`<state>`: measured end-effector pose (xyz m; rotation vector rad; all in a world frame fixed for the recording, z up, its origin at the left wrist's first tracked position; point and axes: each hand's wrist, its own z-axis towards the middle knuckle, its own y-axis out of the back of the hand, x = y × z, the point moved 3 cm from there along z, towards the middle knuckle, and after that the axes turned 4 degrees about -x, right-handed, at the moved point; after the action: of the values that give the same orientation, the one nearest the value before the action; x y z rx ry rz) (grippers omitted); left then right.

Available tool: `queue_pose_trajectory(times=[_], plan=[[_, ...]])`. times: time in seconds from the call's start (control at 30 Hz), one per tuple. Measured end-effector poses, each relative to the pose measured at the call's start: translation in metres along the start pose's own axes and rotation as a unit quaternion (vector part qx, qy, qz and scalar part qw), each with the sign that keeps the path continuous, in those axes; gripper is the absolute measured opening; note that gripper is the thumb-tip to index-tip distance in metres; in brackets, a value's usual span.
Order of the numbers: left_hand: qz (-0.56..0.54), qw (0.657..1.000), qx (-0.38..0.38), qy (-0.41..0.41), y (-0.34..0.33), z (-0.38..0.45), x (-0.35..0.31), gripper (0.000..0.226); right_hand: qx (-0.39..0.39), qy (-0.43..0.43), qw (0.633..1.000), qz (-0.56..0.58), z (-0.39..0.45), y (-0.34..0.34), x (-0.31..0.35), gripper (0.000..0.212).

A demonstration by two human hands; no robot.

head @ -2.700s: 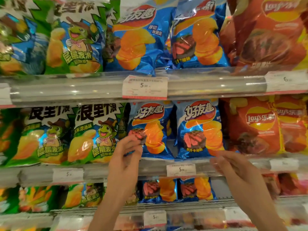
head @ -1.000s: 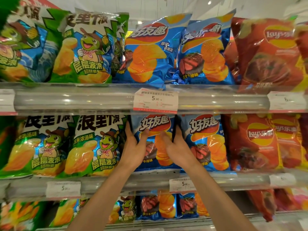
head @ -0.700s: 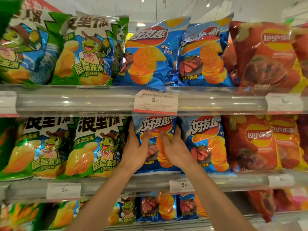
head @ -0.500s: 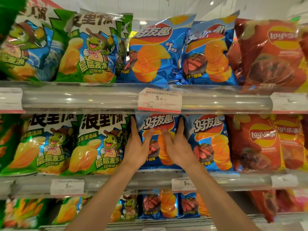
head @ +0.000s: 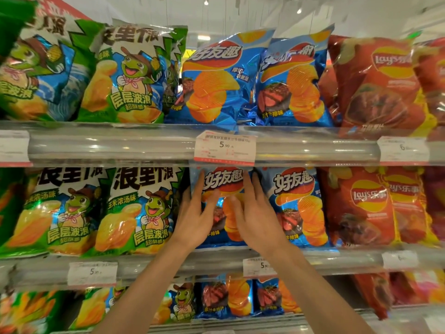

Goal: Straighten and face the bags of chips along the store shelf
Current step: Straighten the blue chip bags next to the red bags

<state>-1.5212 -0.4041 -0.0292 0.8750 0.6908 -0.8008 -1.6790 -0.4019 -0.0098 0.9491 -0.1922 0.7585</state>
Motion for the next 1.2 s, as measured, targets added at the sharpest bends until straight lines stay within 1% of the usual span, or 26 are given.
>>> queue_pose_trajectory(times=[0.07, 0.1, 0.13, 0.2, 0.3, 0.43, 0.53, 0.6, 0.73, 0.8, 0.83, 0.9, 0.97, 1.03, 1.1, 1.2], plan=[[0.001, 1.000, 0.027, 0.007, 0.002, -0.005, -0.002, 0.071, -0.082, 0.044, 0.993, -0.074, -0.005, 0.014, -0.004, 0.053], [-0.005, 0.999, 0.036, 0.013, 0.002, -0.006, -0.004, 0.073, -0.113, 0.063, 0.983, -0.130, -0.008, 0.019, -0.010, 0.050], [-0.018, 0.999, 0.041, 0.018, 0.001, -0.007, -0.004, 0.075, -0.126, 0.065, 0.973, -0.182, -0.010, 0.024, -0.016, 0.049], [-0.045, 0.998, 0.043, 0.022, -0.001, -0.006, -0.004, 0.077, -0.120, 0.038, 0.959, -0.253, -0.016, 0.028, -0.032, 0.055], [-0.048, 0.998, 0.042, 0.012, -0.003, -0.006, -0.002, 0.080, -0.080, 0.018, 0.949, -0.305, -0.025, 0.028, -0.056, 0.068], [-0.031, 0.998, 0.048, 0.005, -0.007, -0.010, -0.006, 0.080, -0.078, 0.020, 0.950, -0.302, -0.019, 0.032, -0.069, 0.069], [0.025, 0.999, 0.041, 0.007, -0.010, -0.008, -0.007, 0.078, -0.082, 0.017, 0.952, -0.295, -0.016, 0.029, -0.069, 0.068], [0.041, 0.998, 0.037, 0.011, -0.011, -0.007, -0.006, 0.078, -0.085, 0.025, 0.957, -0.276, -0.018, 0.029, -0.070, 0.068], [0.004, 0.999, 0.035, 0.001, -0.010, -0.011, -0.005, 0.078, -0.086, 0.041, 0.973, -0.212, -0.025, 0.031, -0.072, 0.067], [-0.008, 1.000, 0.026, -0.005, -0.006, -0.011, -0.005, 0.074, -0.098, 0.035, 0.980, -0.171, -0.031, 0.034, -0.067, 0.065], [-0.007, 1.000, 0.022, -0.002, -0.004, -0.013, -0.005, 0.073, -0.105, 0.032, 0.983, -0.146, -0.034, 0.036, -0.062, 0.062], [0.010, 1.000, 0.014, -0.004, 0.002, -0.019, -0.006, 0.075, -0.127, 0.032, 0.987, -0.094, -0.041, 0.041, -0.050, 0.049], [0.032, 0.999, -0.002, -0.021, 0.013, -0.029, -0.010, 0.067, -0.140, 0.026, 0.989, -0.046, -0.048, 0.043, -0.035, 0.038], [0.025, 0.999, -0.021, -0.042, 0.025, -0.037, -0.015, 0.056, -0.134, 0.004, 0.991, 0.007, -0.053, 0.042, -0.019, 0.033], [-0.016, 0.999, -0.019, -0.023, 0.040, -0.044, -0.017, 0.046, -0.110, -0.043, 0.990, 0.080, -0.060, 0.038, -0.007, 0.031], [-0.080, 0.997, -0.009, 0.013, 0.067, -0.058, -0.019, 0.037, -0.065, -0.119, 0.974, 0.182, -0.071, 0.029, 0.010, 0.026]])
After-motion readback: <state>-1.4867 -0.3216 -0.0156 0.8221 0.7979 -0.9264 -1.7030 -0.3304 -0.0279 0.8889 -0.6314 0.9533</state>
